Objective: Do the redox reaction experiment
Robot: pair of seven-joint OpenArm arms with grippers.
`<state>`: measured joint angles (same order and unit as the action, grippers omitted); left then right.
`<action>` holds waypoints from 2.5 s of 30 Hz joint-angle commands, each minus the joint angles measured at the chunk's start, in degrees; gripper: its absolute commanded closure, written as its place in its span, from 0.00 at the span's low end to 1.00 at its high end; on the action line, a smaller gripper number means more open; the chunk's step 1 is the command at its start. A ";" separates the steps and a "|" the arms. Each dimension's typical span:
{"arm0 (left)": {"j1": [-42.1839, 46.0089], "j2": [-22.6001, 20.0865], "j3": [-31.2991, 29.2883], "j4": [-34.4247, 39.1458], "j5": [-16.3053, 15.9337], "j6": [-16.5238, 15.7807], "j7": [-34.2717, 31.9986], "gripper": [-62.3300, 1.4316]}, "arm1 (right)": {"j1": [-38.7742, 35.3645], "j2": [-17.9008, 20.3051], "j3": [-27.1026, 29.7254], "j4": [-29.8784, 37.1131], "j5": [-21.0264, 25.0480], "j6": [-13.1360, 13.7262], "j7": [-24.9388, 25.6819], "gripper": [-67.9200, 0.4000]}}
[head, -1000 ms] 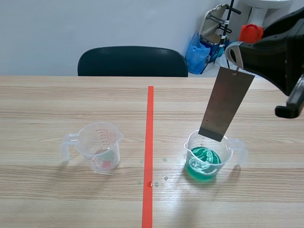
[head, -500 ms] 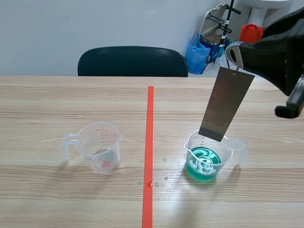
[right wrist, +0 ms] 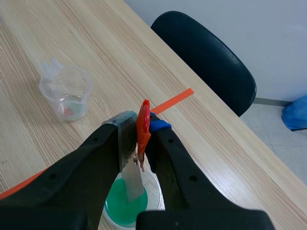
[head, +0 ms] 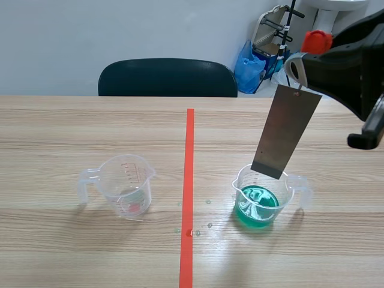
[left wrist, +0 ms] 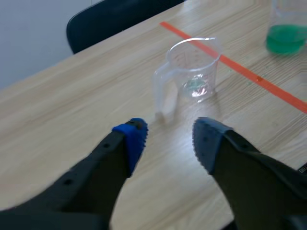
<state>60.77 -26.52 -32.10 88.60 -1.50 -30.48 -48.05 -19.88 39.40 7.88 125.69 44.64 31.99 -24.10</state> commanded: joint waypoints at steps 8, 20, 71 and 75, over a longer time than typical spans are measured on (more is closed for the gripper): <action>-22.10 -5.75 13.75 0.61 -6.99 -9.40 14.82 0.94 | 0.48 0.42 0.85 0.59 0.63 -0.22 0.85 0.99; -51.95 -2.34 44.22 0.48 -18.01 -9.40 41.70 0.94 | 0.48 0.42 0.85 0.59 0.63 -0.22 0.85 0.99; -58.10 4.50 49.99 -6.32 -11.98 -4.74 43.87 0.93 | 0.50 0.42 0.85 0.59 0.68 -0.22 0.87 0.99; -47.87 -2.12 40.50 -2.12 -11.98 -4.79 37.77 0.93 | 0.50 0.42 0.85 0.59 0.68 -0.22 0.87 0.99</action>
<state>11.20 -28.01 8.99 84.82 -12.53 -35.18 -8.78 -19.88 39.40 7.88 125.69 44.66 31.99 -24.10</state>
